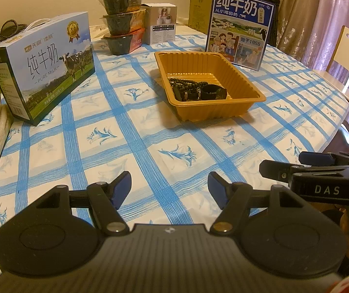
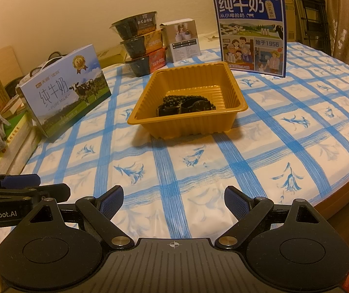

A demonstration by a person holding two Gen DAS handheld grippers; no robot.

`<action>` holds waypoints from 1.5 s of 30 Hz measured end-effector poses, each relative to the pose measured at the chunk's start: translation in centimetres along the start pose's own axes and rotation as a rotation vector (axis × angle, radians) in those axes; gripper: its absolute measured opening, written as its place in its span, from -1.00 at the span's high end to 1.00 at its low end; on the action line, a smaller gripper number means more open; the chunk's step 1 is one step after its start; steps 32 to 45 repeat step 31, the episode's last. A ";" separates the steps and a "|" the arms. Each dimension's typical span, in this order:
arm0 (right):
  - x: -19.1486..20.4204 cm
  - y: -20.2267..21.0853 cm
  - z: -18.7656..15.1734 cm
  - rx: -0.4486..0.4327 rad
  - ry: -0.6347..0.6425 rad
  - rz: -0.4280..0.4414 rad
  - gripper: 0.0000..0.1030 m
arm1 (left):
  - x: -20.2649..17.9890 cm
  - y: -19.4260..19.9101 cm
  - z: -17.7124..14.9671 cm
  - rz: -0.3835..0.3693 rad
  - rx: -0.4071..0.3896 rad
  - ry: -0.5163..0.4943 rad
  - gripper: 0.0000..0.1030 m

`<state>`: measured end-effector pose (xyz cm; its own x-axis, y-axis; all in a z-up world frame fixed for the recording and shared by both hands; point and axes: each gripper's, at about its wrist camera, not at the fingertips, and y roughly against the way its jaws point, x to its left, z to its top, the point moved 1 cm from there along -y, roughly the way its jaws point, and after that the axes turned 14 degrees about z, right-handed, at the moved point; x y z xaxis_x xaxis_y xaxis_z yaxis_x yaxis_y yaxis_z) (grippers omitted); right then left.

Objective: Organize jewelry

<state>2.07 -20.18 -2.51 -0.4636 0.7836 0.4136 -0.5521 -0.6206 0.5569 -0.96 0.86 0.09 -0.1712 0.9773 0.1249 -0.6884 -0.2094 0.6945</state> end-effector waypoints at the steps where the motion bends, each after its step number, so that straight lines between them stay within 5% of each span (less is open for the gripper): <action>1: 0.0 0.0 0.0 0.000 0.000 0.000 -0.73 | 0.0 0.0 0.0 -0.001 0.000 0.000 -0.30; 45: -0.4 -0.5 0.0 0.000 -0.007 0.001 -0.73 | -0.1 -0.8 -0.4 0.005 0.006 0.000 -0.34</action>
